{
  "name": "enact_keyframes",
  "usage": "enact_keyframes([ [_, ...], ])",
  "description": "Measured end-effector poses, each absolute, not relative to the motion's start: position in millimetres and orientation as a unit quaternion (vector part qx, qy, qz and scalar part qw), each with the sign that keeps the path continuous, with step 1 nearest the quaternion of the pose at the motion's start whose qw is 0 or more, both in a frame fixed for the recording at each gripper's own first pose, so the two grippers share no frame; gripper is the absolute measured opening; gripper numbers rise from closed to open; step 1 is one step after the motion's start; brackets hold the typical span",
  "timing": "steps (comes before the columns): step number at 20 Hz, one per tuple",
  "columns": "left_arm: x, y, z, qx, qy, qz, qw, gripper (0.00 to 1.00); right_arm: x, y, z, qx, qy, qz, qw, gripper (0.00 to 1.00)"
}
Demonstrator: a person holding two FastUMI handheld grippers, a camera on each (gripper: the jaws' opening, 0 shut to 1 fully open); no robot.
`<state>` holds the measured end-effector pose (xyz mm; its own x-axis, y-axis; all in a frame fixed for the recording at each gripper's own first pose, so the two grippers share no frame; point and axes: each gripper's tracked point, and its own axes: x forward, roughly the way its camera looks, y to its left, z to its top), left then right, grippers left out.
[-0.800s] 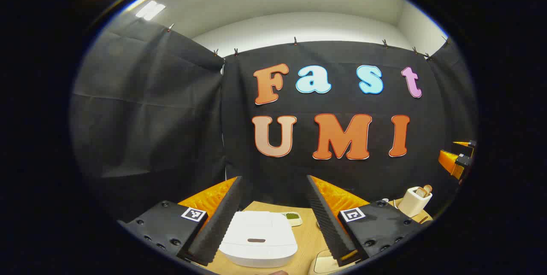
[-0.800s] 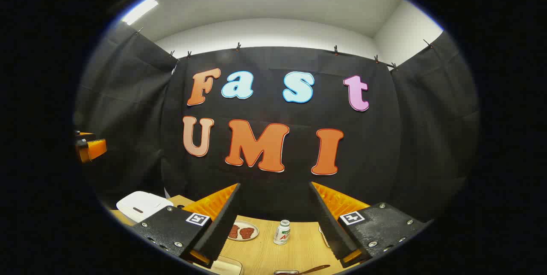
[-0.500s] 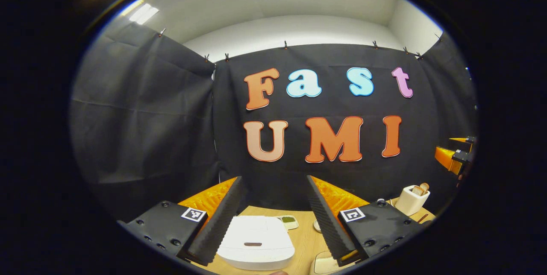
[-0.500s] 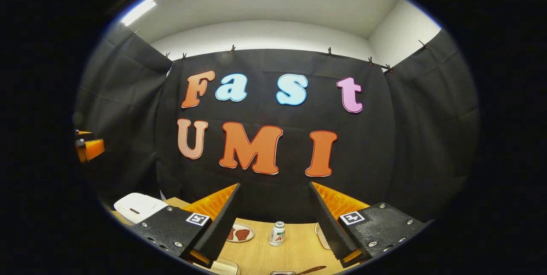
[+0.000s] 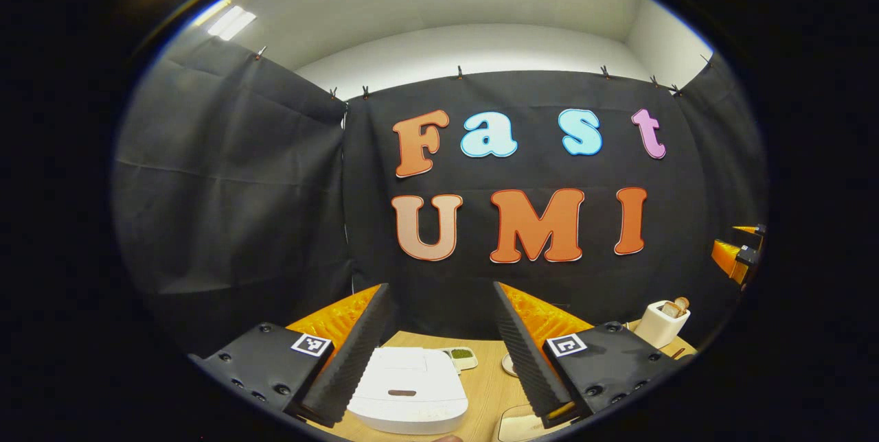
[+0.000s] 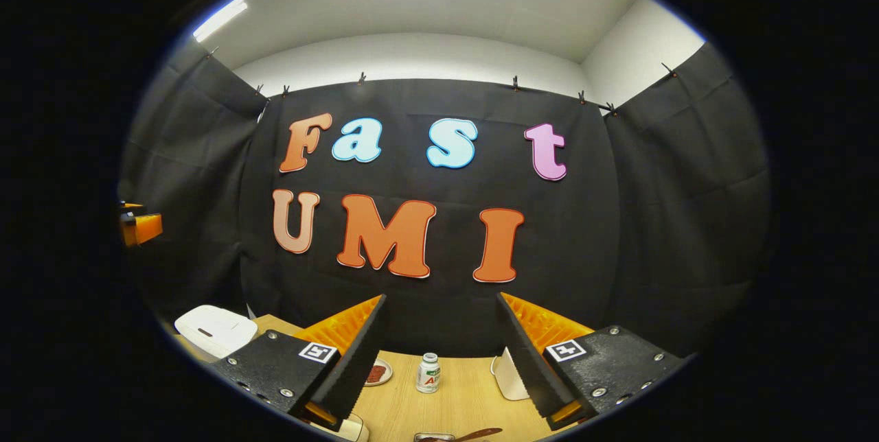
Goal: Close the left gripper, press the button to open the rice cooker; take a wooden spoon from the chopstick holder with the right hand, scoop a spoonful of rice and pour it into the rice cooker, then put the wooden spoon back into the chopstick holder.
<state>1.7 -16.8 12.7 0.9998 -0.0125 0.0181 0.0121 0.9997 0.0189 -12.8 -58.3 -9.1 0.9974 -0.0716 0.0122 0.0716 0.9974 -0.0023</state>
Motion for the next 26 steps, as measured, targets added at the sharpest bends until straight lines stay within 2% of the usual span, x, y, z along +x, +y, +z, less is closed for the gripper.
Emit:
enact_keyframes([
  [2, 2, -18, 16, 0.008, -0.012, -0.001, 1.000, 0.99, -14, -70, -13, -0.002, -0.002, -0.038, 0.999, 0.97],
  [11, -11, -21, 23, 0.007, -0.011, 0.039, 0.999, 0.99, -14, -122, -29, -0.004, 0.008, -0.031, 0.999, 0.95],
  [16, -24, -15, 34, 0.008, -0.027, 0.080, 0.996, 0.98, -12, -127, -42, 0.000, 0.018, -0.015, 1.000, 0.95],
  [17, -23, -15, 36, 0.014, -0.025, 0.078, 0.997, 0.88, -13, -125, -44, 0.001, 0.019, -0.012, 1.000, 0.95],
  [18, -22, -13, 36, 0.018, -0.024, 0.078, 0.997, 0.87, -13, -123, -47, 0.001, 0.022, -0.011, 1.000, 0.95],
  [22, -3, 1, 36, 0.024, -0.019, 0.095, 0.995, 0.05, -13, -120, -53, 0.008, 0.032, -0.031, 0.999, 0.95],
  [23, -6, 5, 42, 0.027, -0.011, 0.101, 0.994, 0.12, -14, -118, -51, 0.016, 0.032, -0.037, 0.999, 0.95],
  [24, 19, 10, 22, 0.025, 0.004, 0.091, 0.996, 0.09, -15, -114, -49, 0.024, 0.031, -0.041, 0.998, 0.95],
  [26, 28, 13, 10, 0.014, 0.036, 0.080, 0.996, 0.05, -16, -108, -46, 0.026, 0.030, -0.048, 0.998, 0.95],
])
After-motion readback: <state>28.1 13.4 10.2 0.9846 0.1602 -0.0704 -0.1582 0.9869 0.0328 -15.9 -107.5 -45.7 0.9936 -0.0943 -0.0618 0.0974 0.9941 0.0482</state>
